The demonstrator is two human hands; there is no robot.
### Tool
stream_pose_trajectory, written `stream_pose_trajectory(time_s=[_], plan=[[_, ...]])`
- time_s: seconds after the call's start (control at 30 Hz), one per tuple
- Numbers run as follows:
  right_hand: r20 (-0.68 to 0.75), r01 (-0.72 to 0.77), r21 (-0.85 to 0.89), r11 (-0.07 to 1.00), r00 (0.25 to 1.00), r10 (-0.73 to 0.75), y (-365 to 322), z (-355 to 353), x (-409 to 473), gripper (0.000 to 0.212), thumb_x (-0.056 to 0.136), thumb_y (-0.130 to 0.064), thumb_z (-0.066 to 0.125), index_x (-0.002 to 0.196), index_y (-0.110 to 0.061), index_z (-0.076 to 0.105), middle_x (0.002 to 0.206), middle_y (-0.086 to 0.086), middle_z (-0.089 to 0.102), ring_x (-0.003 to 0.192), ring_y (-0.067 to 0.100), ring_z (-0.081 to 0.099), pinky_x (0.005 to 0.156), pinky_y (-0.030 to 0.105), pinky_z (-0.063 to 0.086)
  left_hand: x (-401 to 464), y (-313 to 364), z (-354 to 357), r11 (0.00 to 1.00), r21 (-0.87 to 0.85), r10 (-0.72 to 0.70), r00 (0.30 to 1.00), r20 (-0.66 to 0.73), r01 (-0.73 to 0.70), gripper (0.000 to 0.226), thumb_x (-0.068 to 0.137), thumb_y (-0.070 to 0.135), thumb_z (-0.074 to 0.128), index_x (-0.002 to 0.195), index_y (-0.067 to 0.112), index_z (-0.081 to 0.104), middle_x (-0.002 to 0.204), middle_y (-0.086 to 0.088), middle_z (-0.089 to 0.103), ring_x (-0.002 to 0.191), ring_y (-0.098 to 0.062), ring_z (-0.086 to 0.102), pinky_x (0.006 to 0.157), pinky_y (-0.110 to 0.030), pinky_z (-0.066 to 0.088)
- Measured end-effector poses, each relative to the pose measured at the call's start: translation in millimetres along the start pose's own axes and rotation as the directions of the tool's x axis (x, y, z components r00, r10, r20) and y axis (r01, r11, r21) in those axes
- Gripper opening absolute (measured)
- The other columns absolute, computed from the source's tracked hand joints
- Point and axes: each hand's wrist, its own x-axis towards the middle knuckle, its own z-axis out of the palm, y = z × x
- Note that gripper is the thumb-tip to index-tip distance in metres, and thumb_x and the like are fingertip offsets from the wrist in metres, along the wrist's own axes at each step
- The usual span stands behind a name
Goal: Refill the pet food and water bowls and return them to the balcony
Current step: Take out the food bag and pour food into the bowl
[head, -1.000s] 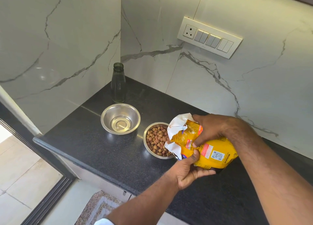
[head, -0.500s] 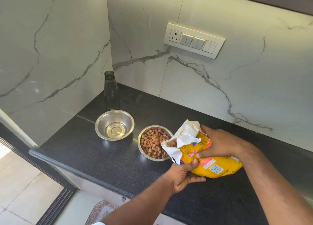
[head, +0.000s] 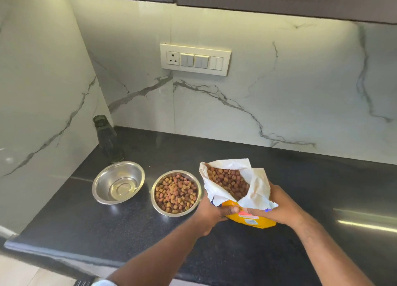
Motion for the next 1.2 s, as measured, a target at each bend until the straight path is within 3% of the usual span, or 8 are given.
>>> stream_pose_trajectory(time_s=[0.13,0.23,0.37,0.53,0.67,0.8,0.97,1.2], plan=[[-0.070,-0.021,0.182,0.983,0.997,0.035,32,17,-1,0.063,0.074,-0.023,0.095,0.123,-0.030,0.058,0.109,-0.022,0.065,0.103,-0.005,0.063,0.070,0.002,0.048,22,8,-6,0.971,0.231,0.070,0.998,-0.006,-0.067,0.120,0.049,0.027,0.106,0.148,0.026,0.039,0.134,0.003,0.068,0.124,-0.016,0.066,0.099,-0.043,0.060],[-0.116,-0.054,0.329,0.943,0.988,0.097,49,31,2,0.056,0.083,-0.005,0.087,0.127,-0.019,0.055,0.106,-0.021,0.061,0.094,-0.010,0.057,0.070,0.001,0.047,40,6,-11,0.926,0.363,0.105,0.994,0.014,-0.103,0.122,0.049,0.025,0.103,0.151,0.025,0.036,0.141,0.004,0.064,0.131,-0.017,0.061,0.104,-0.045,0.057],[-0.163,-0.054,0.340,0.939,0.980,0.115,73,49,4,0.087,0.056,-0.043,0.099,0.126,-0.017,0.054,0.110,-0.013,0.064,0.099,0.002,0.062,0.080,0.010,0.050,54,8,-14,0.840,0.523,0.133,0.990,0.055,-0.142,0.120,0.050,0.030,0.100,0.151,0.024,0.036,0.142,0.007,0.060,0.131,-0.014,0.058,0.106,-0.043,0.055],[-0.178,-0.066,0.317,0.946,0.976,0.128,95,63,3,0.071,0.079,0.019,0.078,0.140,-0.001,0.050,0.118,0.005,0.064,0.112,0.029,0.065,0.076,0.011,0.051,68,12,-19,0.800,0.588,0.079,0.993,0.090,-0.117,0.111,0.056,0.021,0.102,0.146,0.030,0.037,0.136,0.013,0.061,0.126,-0.012,0.061,0.099,-0.040,0.059],[-0.256,-0.031,0.350,0.936,0.958,0.127,91,71,13,0.111,0.059,-0.056,0.096,0.146,-0.018,0.039,0.129,-0.013,0.058,0.125,0.012,0.061,0.100,0.019,0.049,81,22,-23,0.791,0.602,0.038,0.991,0.128,-0.108,0.114,0.055,0.023,0.104,0.148,0.036,0.038,0.138,0.013,0.062,0.128,-0.014,0.061,0.102,-0.045,0.058],[-0.286,0.015,0.305,0.952,0.955,0.077,91,75,16,0.091,0.076,0.013,0.081,0.151,-0.016,0.038,0.132,0.002,0.060,0.123,0.020,0.063,0.104,0.039,0.055,90,32,-24,0.781,0.617,0.005,0.989,0.145,-0.095,0.109,0.059,0.015,0.101,0.147,0.033,0.039,0.137,0.009,0.062,0.127,-0.017,0.061,0.098,-0.037,0.060],[-0.349,0.114,0.362,0.925,0.937,0.020,72,75,24,0.111,0.061,-0.086,0.076,0.149,-0.030,0.035,0.140,-0.023,0.049,0.126,-0.019,0.049,0.097,0.002,0.042,94,38,-23,0.795,0.597,0.001,0.985,0.173,-0.106,0.094,0.070,-0.001,0.092,0.141,0.031,0.039,0.129,0.013,0.060,0.116,-0.007,0.060,0.075,-0.013,0.057],[-0.394,0.167,0.349,0.922,0.919,-0.017,64,75,20,0.106,0.060,-0.095,0.065,0.143,-0.037,0.036,0.137,-0.027,0.045,0.124,-0.010,0.049,0.095,-0.003,0.039,93,37,-22,0.826,0.553,0.016,0.985,0.169,-0.108,0.091,0.069,0.003,0.094,0.137,0.036,0.043,0.131,0.010,0.062,0.119,-0.012,0.061,0.082,-0.018,0.059]])
